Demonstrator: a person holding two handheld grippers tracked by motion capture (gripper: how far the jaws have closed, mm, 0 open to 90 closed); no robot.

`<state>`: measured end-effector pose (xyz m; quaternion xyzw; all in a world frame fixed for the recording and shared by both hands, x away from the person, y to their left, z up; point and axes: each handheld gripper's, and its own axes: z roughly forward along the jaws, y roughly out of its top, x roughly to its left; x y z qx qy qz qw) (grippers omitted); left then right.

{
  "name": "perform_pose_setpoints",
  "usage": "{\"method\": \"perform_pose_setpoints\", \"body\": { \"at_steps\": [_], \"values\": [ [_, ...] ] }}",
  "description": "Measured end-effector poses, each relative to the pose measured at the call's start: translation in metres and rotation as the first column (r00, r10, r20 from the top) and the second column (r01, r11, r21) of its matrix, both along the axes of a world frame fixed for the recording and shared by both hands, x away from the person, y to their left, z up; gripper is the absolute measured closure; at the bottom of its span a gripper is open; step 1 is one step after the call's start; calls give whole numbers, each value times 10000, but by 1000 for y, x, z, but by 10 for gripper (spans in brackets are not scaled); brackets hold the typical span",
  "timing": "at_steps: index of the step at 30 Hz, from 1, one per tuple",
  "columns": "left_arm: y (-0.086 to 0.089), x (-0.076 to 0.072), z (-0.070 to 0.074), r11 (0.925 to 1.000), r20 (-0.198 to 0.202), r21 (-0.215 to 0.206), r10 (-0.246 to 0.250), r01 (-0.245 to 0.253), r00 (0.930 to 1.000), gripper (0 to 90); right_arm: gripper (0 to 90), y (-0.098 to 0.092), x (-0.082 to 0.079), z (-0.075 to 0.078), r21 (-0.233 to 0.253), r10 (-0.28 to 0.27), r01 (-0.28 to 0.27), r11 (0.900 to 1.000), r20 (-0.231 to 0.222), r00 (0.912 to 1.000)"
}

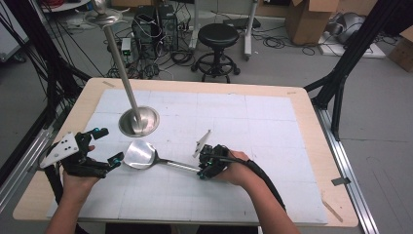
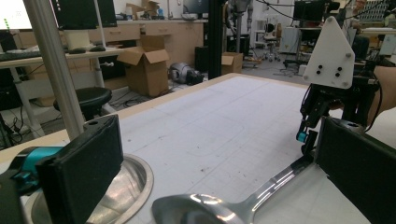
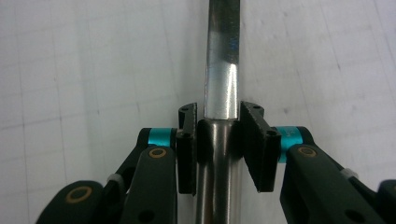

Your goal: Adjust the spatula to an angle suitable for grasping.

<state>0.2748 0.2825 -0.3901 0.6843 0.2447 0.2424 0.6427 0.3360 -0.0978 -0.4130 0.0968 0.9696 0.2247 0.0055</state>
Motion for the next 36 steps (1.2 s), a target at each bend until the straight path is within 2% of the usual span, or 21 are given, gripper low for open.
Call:
{"method": "perform_pose_setpoints", "body": {
  "at_steps": [2, 5, 9, 17, 21, 25, 28, 31, 33, 36],
  "values": [
    [-1, 0, 0, 10000, 14, 27, -22, 22, 10000, 17, 685, 7, 1, 2, -39, 188, -189, 9998, -129, 9997],
    [-1, 0, 0, 10000, 3, 47, -28, 28, 10000, 17, 686, 20, 3, 0, -65, 508, -508, 9987, -52, 9987],
    [-1, 0, 0, 10000, 22, 50, -31, 31, 10000, 17, 687, 33, 8, -2, -444, 794, -789, 9959, 83, 9968],
    [-2, 1, -1, 9999, -58, 88, -95, 96, 9999, 17, 687, 47, 13, -2, -371, 1066, -1059, 9937, 191, 9941],
    [-2, 1, -1, 9999, -96, 76, -88, 89, 9999, 17, 687, 56, 16, -2, -333, 1082, -1080, 9936, 44, 9941],
    [-1, 1, -1, 9999, -108, 74, -104, 105, 9999, 17, 688, 68, 19, -1, -248, 1211, -1207, 9924, 139, 9925],
    [-1, 0, 0, 10000, -94, 41, -89, 89, 9999, 17, 687, 78, 19, -3, -363, 1222, -1217, 9919, 118, 9924],
    [0, 0, 0, 9999, -103, 53, -91, 92, 9999, 17, 684, 80, 20, -3, -318, 1181, -1178, 9925, 91, 9930],
    [0, 1, -1, 9999, -97, 64, -90, 91, 9999, 17, 663, 79, 20, -4, -275, 1136, -1131, 9932, 159, 9934],
    [-1, 1, -1, 9999, -102, 83, -84, 85, 9999, 17, 570, 75, 19, -2, -177, 772, -768, 9969, 218, 9968]
  ]
}}
